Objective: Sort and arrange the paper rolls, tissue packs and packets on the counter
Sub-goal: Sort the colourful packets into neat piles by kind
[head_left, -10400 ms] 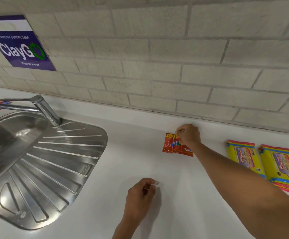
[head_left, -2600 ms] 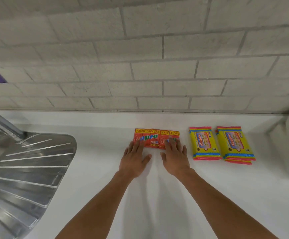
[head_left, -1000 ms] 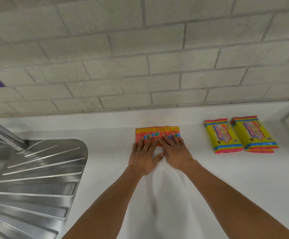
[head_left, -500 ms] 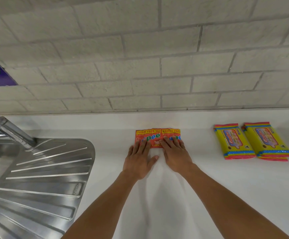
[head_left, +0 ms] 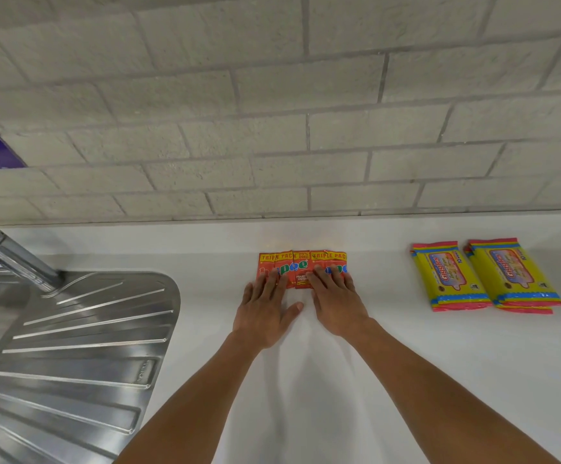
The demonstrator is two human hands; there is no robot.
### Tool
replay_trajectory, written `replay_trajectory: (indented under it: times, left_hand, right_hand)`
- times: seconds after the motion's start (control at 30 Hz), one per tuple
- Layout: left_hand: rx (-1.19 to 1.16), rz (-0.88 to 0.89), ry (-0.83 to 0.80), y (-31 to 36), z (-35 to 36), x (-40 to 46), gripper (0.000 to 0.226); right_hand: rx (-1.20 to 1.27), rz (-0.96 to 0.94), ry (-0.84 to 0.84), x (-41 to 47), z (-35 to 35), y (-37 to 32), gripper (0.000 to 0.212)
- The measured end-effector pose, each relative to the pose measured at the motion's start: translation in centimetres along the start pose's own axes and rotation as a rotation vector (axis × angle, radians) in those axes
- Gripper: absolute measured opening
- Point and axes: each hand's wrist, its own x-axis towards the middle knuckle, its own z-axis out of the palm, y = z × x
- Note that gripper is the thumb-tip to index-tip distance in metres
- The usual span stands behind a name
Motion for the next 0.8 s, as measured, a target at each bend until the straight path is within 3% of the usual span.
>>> replay_trajectory:
  times: [0.8]
  left_hand:
    - [-0.09,-0.077,-0.022,1.2,-0.2,0.8,0.088]
  right_hand:
    - [-0.049,-0.034,-0.059,0.2,-0.5,0.7,0.054]
